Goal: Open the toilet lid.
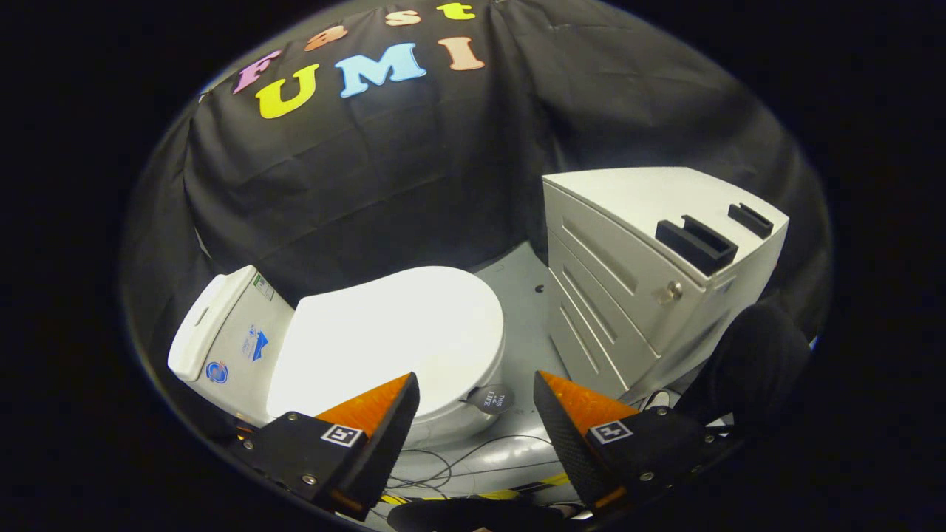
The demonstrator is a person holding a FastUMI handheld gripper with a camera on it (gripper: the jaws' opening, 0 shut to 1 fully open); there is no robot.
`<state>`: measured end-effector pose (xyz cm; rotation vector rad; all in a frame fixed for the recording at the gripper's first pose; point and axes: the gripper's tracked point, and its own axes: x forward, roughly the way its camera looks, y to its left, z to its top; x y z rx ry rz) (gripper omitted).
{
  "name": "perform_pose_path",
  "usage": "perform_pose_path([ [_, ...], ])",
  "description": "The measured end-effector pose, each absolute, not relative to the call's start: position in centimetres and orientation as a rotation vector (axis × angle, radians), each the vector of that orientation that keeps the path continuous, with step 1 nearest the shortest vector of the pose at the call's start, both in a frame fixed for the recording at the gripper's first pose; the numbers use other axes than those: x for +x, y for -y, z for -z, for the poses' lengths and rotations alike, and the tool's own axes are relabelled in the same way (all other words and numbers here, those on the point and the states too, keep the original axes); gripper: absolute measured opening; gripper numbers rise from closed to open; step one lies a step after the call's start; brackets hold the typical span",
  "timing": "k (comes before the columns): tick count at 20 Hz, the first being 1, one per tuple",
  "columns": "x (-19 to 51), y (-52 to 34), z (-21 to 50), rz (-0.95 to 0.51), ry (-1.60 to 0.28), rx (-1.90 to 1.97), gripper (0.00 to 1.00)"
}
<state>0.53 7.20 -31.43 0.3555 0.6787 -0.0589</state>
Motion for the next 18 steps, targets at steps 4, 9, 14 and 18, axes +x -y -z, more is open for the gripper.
perform_pose_path([
  [4,0.6,-6.9,33.9,0.086,-0.732,0.34,0.96],
  [9,1.8,-7.7,35.6,0.106,-0.728,0.481,0.96],
  [14,2.9,-7.4,36.9,0.134,-0.656,0.583,0.94],
  [18,2.6,-7.3,39.2,0.179,-0.698,0.634,0.91],
])
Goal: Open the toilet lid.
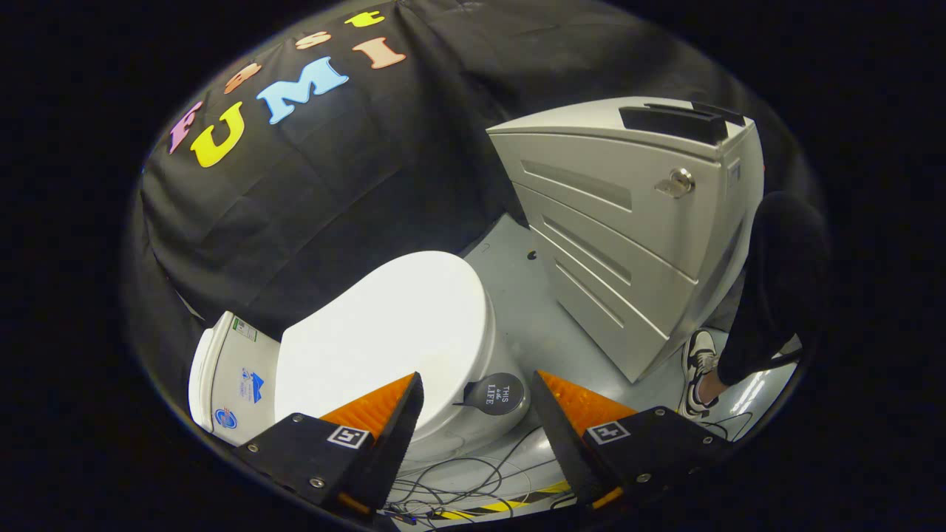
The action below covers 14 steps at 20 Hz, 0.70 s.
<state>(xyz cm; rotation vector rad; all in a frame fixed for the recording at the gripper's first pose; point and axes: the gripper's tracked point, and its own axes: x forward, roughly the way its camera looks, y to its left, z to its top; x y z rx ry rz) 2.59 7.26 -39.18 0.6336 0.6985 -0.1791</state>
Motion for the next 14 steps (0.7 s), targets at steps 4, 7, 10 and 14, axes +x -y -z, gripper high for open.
perform_pose_path([
  [4,2.4,-7.6,41.6,0.203,-0.726,0.68,0.91],
  [7,3.1,-8.0,42.6,0.197,-0.725,0.762,0.88],
  [10,3.4,-8.2,43.7,0.176,-0.715,0.833,0.85],
  [14,3.7,-7.9,44.7,0.185,-0.692,0.946,0.8],
])
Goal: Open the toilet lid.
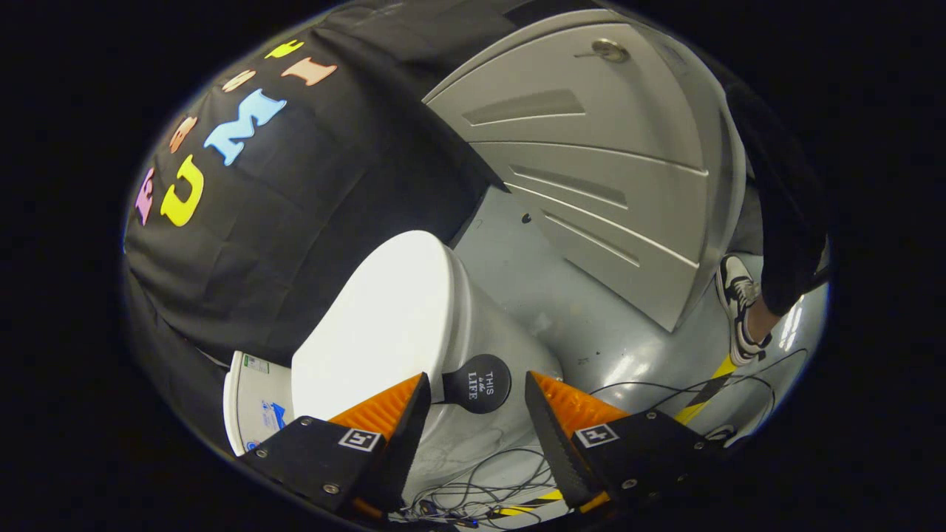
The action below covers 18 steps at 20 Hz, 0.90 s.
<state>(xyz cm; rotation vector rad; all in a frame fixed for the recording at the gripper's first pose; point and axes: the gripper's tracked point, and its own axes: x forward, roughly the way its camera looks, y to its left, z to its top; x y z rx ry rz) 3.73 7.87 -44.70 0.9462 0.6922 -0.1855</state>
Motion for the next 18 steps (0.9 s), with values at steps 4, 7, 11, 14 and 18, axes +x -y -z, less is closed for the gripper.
perform_pose_path([
  [4,4.2,-7.9,45.7,0.175,-0.684,1.006,0.69],
  [7,4.7,-8.3,45.7,0.14,-0.677,1.026,0.52],
  [11,4.6,-7.7,45.4,0.142,-0.647,1.04,0.37],
  [14,4.5,-7.6,45.1,0.136,-0.634,1.074,0.24],
  [18,4.5,-7.3,44.6,0.136,-0.62,1.058,0.13],
])
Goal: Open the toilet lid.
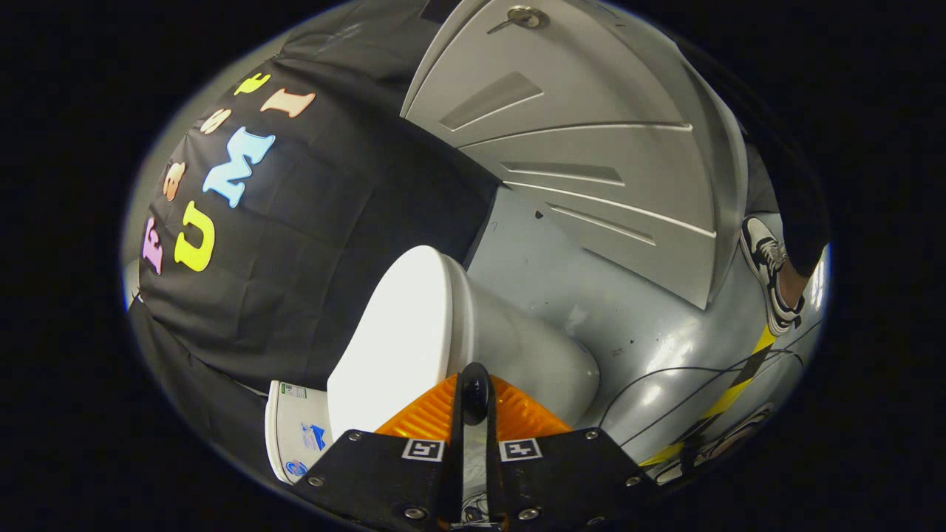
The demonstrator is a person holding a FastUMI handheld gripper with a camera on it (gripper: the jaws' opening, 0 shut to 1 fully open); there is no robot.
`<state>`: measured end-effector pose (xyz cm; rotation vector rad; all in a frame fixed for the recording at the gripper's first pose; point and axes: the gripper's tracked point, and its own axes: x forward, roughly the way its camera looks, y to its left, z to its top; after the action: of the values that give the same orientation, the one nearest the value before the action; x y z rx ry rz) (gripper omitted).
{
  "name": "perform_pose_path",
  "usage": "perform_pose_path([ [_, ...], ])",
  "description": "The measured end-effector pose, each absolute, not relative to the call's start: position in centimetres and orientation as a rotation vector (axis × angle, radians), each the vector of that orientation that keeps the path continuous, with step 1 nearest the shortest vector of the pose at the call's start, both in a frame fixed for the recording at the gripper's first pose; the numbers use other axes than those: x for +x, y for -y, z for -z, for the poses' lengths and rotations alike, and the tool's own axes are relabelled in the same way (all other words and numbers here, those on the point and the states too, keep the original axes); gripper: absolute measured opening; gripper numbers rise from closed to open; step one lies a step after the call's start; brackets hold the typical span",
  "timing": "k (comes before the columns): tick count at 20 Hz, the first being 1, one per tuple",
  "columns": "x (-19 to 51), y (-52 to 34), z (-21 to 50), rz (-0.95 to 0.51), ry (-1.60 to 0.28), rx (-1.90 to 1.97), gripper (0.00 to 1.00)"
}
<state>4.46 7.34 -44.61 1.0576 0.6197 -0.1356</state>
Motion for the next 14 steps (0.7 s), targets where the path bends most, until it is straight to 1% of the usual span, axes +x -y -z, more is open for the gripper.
perform_pose_path([
  [3,4.5,-7.4,44.2,0.134,-0.622,0.991,0.03],
  [4,4.4,-7.4,44.1,0.135,-0.627,0.963,0.02],
  [10,4.4,-7.3,41.9,0.142,-0.625,0.863,0.01],
  [14,4.5,-7.3,38.3,0.121,-0.594,0.743,0.01],
])
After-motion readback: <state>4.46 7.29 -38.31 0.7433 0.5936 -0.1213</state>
